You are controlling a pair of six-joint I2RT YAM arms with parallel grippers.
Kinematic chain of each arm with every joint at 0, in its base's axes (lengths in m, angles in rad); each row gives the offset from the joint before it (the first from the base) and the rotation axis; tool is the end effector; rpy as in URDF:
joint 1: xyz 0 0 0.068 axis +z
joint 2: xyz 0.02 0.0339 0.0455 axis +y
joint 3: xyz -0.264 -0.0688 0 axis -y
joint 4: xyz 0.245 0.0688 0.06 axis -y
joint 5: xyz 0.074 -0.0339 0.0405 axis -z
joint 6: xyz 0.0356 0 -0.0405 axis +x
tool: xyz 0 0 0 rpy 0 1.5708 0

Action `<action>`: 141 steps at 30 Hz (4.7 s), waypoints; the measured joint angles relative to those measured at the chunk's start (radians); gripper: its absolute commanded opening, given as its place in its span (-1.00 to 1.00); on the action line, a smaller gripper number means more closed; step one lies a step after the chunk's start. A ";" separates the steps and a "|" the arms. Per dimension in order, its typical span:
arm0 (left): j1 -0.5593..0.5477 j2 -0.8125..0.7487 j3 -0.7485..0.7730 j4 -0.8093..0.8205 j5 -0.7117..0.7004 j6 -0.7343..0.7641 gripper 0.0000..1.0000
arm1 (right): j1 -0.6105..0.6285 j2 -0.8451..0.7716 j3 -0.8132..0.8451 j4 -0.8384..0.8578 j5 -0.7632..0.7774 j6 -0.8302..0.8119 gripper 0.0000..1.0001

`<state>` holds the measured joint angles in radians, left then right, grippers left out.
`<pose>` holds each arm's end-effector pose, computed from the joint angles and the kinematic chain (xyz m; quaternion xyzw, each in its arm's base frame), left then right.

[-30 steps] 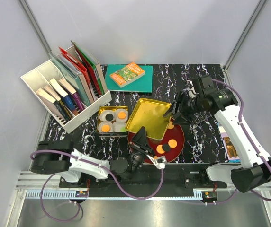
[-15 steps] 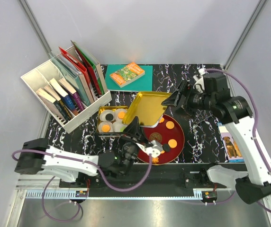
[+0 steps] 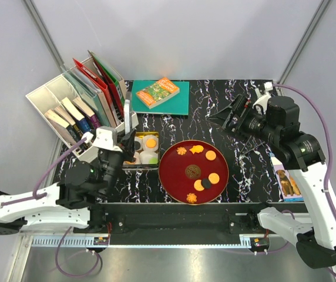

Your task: Pack the cookies

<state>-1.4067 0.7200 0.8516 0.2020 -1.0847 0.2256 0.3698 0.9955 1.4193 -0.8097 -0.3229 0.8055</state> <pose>0.0543 -0.1351 0.4089 0.0738 0.6466 -0.1399 0.7463 0.1589 0.0737 0.4499 0.0893 0.8188 0.4165 0.3847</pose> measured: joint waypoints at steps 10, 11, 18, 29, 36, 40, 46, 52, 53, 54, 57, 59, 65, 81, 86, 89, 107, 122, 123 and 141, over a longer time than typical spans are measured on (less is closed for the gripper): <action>0.143 -0.026 0.042 -0.386 0.178 -0.430 -1.00 | 0.000 -0.010 -0.103 0.030 0.019 0.020 1.00; 0.171 -0.030 0.053 -0.422 0.221 -0.472 -1.00 | 0.000 -0.017 -0.123 0.037 0.026 0.026 1.00; 0.408 -0.032 0.110 -0.562 0.577 -0.718 -1.00 | 0.000 -0.090 -0.272 0.105 0.047 0.034 0.99; 0.704 -0.032 -0.002 -0.450 1.131 -1.020 -1.00 | 0.000 -0.084 -0.560 0.511 -0.214 0.125 0.99; 0.895 -0.080 -0.152 -0.253 1.352 -1.227 -1.00 | 0.000 -0.066 -0.738 0.861 -0.351 0.242 0.87; 0.969 -0.091 -0.219 -0.137 1.438 -1.337 -1.00 | 0.000 -0.058 -0.825 1.081 -0.380 0.325 0.86; 1.020 -0.084 -0.283 0.040 1.529 -1.486 -1.00 | 0.000 0.036 -0.926 1.439 -0.401 0.472 0.90; 1.028 -0.064 -0.300 0.174 1.589 -1.577 -1.00 | 0.000 0.196 -0.934 1.713 -0.407 0.576 0.88; 1.028 -0.064 -0.303 0.188 1.596 -1.587 -1.00 | 0.000 0.221 -0.927 1.742 -0.416 0.589 0.86; 1.028 -0.064 -0.305 0.195 1.603 -1.593 -1.00 | 0.000 0.239 -0.920 1.760 -0.423 0.597 0.85; 1.028 -0.063 -0.306 0.212 1.613 -1.604 -1.00 | 0.000 0.282 -0.882 1.806 -0.437 0.617 0.72; 1.028 -0.063 -0.309 0.219 1.615 -1.609 -1.00 | 0.000 0.301 -0.844 1.829 -0.455 0.629 0.49; 1.028 -0.039 -0.322 0.234 1.620 -1.619 -1.00 | 0.000 0.355 -0.754 1.871 -0.511 0.645 0.17; 1.029 0.070 -0.322 0.307 1.639 -1.632 -0.99 | 0.008 0.356 -0.684 1.498 -0.647 0.425 -0.55; 1.045 0.079 -0.319 0.283 1.637 -1.624 0.14 | -0.002 0.324 -0.676 1.459 -0.649 0.398 -0.86; 1.043 0.091 -0.265 0.146 1.634 -1.526 0.97 | 0.008 0.311 -0.659 1.418 -0.655 0.375 -0.92; 1.038 -0.093 0.127 -0.948 0.900 -1.106 0.98 | 0.020 0.473 -0.493 1.212 -0.665 0.335 -1.00; 1.038 -0.144 -0.005 -1.165 0.768 -1.117 0.98 | 0.020 0.833 -0.323 1.173 -0.667 0.277 -1.00; 1.038 -0.148 -0.013 -1.170 0.768 -1.116 0.98 | 0.021 0.857 -0.305 1.164 -0.666 0.266 -1.00; 1.038 -0.240 -0.048 -1.184 0.776 -1.108 0.98 | 0.128 1.180 0.043 0.930 -0.613 0.091 -1.00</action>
<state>-0.3683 0.4801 0.8032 -0.9817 -0.3088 -0.8825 0.4976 2.1757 1.4628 0.1200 -0.9356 0.8963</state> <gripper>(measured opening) 0.987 0.186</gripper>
